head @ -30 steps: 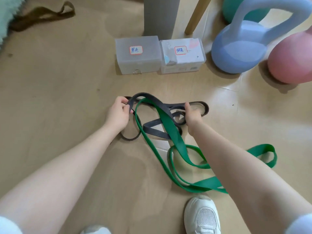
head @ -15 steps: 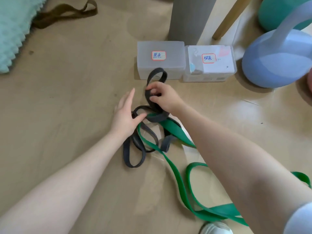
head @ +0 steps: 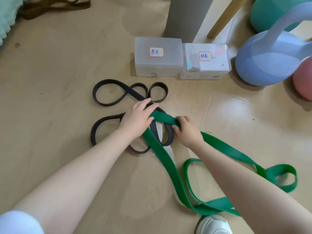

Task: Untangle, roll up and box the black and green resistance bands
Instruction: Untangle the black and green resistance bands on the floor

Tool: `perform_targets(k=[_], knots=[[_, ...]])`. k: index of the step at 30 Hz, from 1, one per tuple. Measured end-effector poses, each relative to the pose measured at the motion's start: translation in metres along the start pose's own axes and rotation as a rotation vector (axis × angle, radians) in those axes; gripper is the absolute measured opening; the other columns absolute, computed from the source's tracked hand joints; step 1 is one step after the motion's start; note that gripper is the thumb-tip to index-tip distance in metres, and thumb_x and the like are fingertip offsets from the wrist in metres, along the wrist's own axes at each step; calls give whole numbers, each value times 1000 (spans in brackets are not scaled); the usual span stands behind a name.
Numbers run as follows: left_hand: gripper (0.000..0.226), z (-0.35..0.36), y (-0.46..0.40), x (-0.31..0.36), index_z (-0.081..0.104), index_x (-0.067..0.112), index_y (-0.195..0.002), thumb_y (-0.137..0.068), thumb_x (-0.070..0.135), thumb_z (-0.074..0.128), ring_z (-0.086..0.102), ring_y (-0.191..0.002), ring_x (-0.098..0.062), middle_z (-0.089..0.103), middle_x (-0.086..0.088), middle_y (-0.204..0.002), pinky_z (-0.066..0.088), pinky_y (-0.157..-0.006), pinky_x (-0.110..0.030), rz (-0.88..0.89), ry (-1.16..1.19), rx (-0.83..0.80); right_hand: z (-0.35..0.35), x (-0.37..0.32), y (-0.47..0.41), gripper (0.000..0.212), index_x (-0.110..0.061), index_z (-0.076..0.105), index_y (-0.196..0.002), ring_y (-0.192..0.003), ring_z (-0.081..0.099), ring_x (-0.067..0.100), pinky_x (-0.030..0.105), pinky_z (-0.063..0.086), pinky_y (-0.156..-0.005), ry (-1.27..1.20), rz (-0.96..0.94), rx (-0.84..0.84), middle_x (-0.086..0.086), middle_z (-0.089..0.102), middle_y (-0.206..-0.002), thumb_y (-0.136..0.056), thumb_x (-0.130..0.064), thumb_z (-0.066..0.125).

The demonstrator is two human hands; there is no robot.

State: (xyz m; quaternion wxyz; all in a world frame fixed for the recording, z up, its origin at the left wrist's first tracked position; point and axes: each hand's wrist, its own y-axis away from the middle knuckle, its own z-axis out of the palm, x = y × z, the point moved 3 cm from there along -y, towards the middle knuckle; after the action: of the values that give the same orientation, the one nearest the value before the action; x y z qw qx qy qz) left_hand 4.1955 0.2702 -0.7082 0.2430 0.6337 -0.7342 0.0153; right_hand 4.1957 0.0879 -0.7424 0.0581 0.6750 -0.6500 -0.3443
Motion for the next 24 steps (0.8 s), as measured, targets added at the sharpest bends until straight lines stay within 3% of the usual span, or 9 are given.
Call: perform_targets(k=[4,7,10,12,14,16,19,22,24], knots=[[41,2,-4,-8,40,14,-138,-99,25,36,33,-133,-24,23,0,-153,41,-99,-39,-131,18,41,4,-5,0,38,-13,48,-130,-110,52,30,39,40,-95,-42,-38,-4,11,55,-119,-96,-30,45],[39,-5,-4,-17,46,6,-134,-100,20,33,43,-126,-23,36,-4,-146,40,-101,-35,-157,153,147,-27,8,19,29,-9,59,-115,-98,56,24,28,40,-81,-394,-23,84,10,63,-107,-99,-24,40],[39,-10,-1,-19,46,4,-134,-99,18,34,39,-128,-24,37,-6,-146,36,-105,-36,-179,193,181,-64,42,49,26,-14,61,-98,-80,58,17,27,43,-71,-724,156,287,3,65,-86,-100,-24,37],[39,-8,5,-14,45,7,-135,-99,19,34,37,-130,-23,37,-5,-146,34,-107,-36,-176,229,126,-77,66,64,25,-11,60,-97,-79,58,27,34,42,-64,-448,206,411,9,64,-84,-99,-23,37],[40,2,11,-4,44,11,-137,-99,23,35,33,-133,-22,34,-3,-148,32,-108,-38,-144,184,-29,-72,87,70,27,-13,53,-118,-81,56,32,33,38,-55,7,302,367,13,61,-93,-99,-20,36],[41,14,17,9,41,12,-138,-99,22,36,20,-140,-24,23,-4,-153,23,-112,-41,-108,20,-125,-60,102,72,45,-14,31,-140,-99,52,32,35,44,-68,254,461,230,14,56,-115,-96,-17,40],[45,21,27,28,35,12,-141,-97,11,39,6,-143,-23,9,-3,-157,11,-115,-38,-3,-95,-34,-53,96,72,60,-8,15,-146,-132,30,35,44,28,-105,136,488,251,17,32,-146,-96,-28,42],[45,40,39,50,34,12,-141,-97,12,40,26,-137,-24,24,-7,-152,25,-112,-38,45,62,-149,-47,94,86,63,-13,19,-147,-140,22,29,44,18,-115,45,205,296,10,23,-153,-95,-38,44],[47,55,47,67,30,15,-144,-98,22,39,41,-127,-26,29,-10,-148,37,-105,-40,-99,290,-342,-40,110,105,86,-13,9,-149,-143,16,25,44,11,-116,22,158,145,7,15,-156,-86,-53,52]])
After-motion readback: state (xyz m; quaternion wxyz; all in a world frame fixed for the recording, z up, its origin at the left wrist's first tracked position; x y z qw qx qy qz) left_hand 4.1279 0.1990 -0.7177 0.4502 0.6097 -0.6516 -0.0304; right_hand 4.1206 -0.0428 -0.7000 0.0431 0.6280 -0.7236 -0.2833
